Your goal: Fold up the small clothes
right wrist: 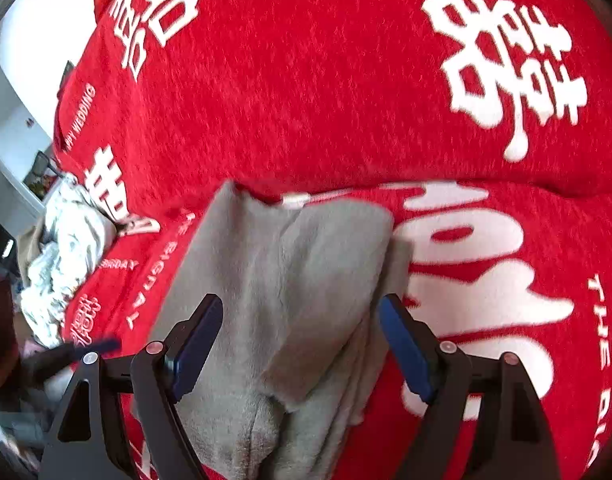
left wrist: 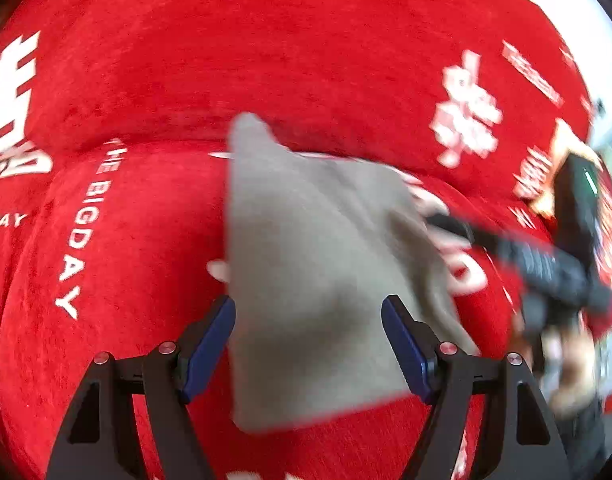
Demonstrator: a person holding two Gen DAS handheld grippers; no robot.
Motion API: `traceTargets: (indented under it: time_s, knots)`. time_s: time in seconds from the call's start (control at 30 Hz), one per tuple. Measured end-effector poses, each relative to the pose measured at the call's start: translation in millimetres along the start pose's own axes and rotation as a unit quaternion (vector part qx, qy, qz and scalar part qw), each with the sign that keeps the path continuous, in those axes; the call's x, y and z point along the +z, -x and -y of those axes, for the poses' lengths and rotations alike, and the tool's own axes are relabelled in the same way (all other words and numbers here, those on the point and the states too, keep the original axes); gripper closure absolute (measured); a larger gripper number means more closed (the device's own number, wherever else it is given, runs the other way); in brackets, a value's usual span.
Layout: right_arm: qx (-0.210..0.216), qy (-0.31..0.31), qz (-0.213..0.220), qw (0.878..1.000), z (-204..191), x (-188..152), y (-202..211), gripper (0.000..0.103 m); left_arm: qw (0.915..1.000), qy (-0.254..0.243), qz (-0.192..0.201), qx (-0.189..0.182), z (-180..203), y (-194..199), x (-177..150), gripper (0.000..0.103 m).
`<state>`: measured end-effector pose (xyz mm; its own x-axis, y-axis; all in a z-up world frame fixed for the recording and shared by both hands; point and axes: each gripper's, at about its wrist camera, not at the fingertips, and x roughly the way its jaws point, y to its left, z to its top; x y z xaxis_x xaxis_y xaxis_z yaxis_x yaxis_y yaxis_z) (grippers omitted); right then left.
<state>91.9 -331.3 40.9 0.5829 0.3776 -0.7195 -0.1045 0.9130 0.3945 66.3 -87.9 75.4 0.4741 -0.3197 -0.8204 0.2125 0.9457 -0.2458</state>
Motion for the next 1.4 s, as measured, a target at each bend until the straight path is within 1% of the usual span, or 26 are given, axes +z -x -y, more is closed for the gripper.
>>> traceTargets:
  time_s: [0.03,0.07,0.1,0.17,0.2,0.23,0.3,0.37,0.4,0.47,0.5,0.53,0.6,0.67,0.7,0.73,0.77,0.8,0.9,0.97,1.03,1.07,1.17,1.3,1.33,1.4]
  knots:
    - [-0.031,-0.004,-0.024,0.999,0,-4,-13,0.031,1.0,0.003,-0.002,0.006,-3,-10,7,0.026]
    - [-0.039,-0.006,-0.042,0.998,2,-7,-22,0.055,0.9999,-0.004,-0.003,0.012,-3,-22,14,0.026]
    - [-0.04,-0.01,-0.064,0.997,5,-11,-32,0.085,0.9997,-0.011,-0.007,0.023,-1,-29,15,0.026]
    - [-0.026,-0.034,-0.046,0.998,16,-17,-28,0.086,0.9971,-0.008,-0.031,0.069,-12,-53,16,0.023]
    - [-0.03,-0.05,-0.04,0.998,24,-20,-22,0.088,0.9973,0.005,-0.042,0.059,-20,-60,10,0.021]
    - [-0.031,-0.055,-0.04,0.997,29,-23,-20,0.089,0.9981,0.026,-0.044,0.036,-29,-63,7,0.021]
    - [-0.028,-0.054,-0.037,0.997,32,-28,-15,0.088,0.9983,0.036,-0.041,0.018,-34,-63,2,0.021]
    - [-0.034,-0.058,-0.035,0.997,31,-27,-11,0.08,0.9985,0.03,-0.038,0.024,-32,-57,3,0.021]
    - [-0.037,-0.064,-0.035,0.997,30,-25,-7,0.071,0.9987,0.028,-0.037,0.022,-30,-52,6,0.021]
    - [-0.046,-0.063,-0.012,0.997,23,-19,6,0.067,0.9995,0.022,-0.019,0.009,-28,-41,17,0.021]
    - [-0.048,-0.053,0.009,0.997,17,-15,13,0.058,0.9998,0.02,-0.003,0.008,-25,-36,25,0.021]
    - [-0.048,-0.042,0.027,0.998,9,-10,19,0.039,0.9998,0.019,0.004,0.01,-23,-34,31,0.021]
    - [-0.032,-0.018,0.046,0.998,-7,0,20,0.023,0.9997,0.02,-0.009,0.013,-18,-47,53,0.021]
    - [0.006,-0.008,0.023,1.0,-16,7,4,0.023,0.9986,0.019,-0.04,0.03,-16,-69,69,0.021]
    - [0.02,-0.011,0.006,1.0,-16,10,-8,0.023,0.9971,0.015,-0.055,0.05,-15,-83,74,0.021]
    - [0.019,-0.025,-0.017,0.999,-11,13,-27,0.023,0.9957,0.013,-0.064,0.065,-17,-94,76,0.021]
    - [0.008,-0.036,-0.03,0.999,-5,14,-38,0.023,0.9944,0.01,-0.072,0.077,-19,-107,77,0.021]
    - [-0.007,-0.046,-0.043,0.998,3,15,-49,0.025,0.9943,0.009,-0.073,0.078,-22,-113,76,0.02]
    - [-0.047,-0.055,-0.045,0.996,24,15,-62,0.026,0.995,0.015,-0.069,0.07,-30,-124,75,0.017]
    - [-0.054,-0.045,-0.047,0.996,22,15,-59,0.026,0.9954,0.011,-0.067,0.068,-32,-122,74,0.017]
    - [-0.096,-0.009,-0.034,0.995,8,10,-42,0.026,0.9954,-0.003,-0.055,0.079,-30,-112,72,0.017]
    - [-0.097,0.008,-0.025,0.995,0,7,-34,0.026,0.9955,-0.01,-0.048,0.081,-28,-105,70,0.017]
    - [-0.067,0.044,-0.003,0.997,-24,-9,-8,0.026,0.9972,-0.022,-0.029,0.066,-24,-79,57,0.017]
    - [-0.04,0.084,-0.005,0.996,-52,-36,3,0.023,0.9981,-0.026,-0.018,0.054,-23,-60,38,0.017]
    - [-0.044,0.09,-0.014,0.995,-54,-44,-2,0.023,0.9979,-0.029,-0.023,0.054,-24,-58,32,0.017]
    - [-0.072,0.09,-0.028,0.993,-46,-56,-4,0.023,0.9982,-0.032,-0.03,0.041,-30,-53,20,0.017]
